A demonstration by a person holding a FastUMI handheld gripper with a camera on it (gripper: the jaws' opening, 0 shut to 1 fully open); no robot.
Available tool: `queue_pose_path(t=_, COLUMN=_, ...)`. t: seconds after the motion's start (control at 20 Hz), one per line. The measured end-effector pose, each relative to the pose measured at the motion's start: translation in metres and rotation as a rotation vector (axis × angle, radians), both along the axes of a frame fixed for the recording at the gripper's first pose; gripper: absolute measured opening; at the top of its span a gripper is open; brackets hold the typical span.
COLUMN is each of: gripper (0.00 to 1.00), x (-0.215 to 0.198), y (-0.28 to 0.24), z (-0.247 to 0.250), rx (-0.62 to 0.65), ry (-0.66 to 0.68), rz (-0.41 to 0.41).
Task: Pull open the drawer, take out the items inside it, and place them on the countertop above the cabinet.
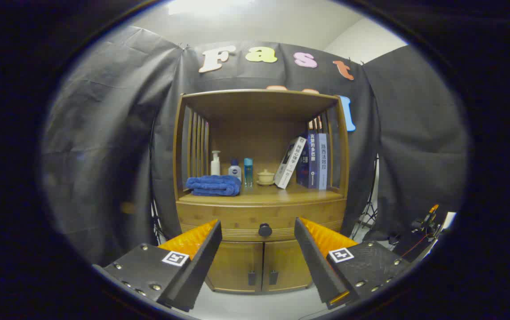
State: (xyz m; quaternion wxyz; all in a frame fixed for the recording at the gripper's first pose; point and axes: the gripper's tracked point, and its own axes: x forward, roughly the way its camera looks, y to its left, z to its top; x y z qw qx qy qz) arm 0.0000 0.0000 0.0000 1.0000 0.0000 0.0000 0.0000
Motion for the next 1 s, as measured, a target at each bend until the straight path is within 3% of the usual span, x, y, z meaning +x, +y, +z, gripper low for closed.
queue_pose_path(t=0.75, gripper=0.98, x=0.008, y=-0.017, z=-0.007, rx=0.02, ry=-0.014, rz=-0.049)
queue_pose_path(t=1.0, gripper=0.99, x=0.034, y=-0.016, z=-0.032, rx=0.0, ry=0.015, rz=-0.038)
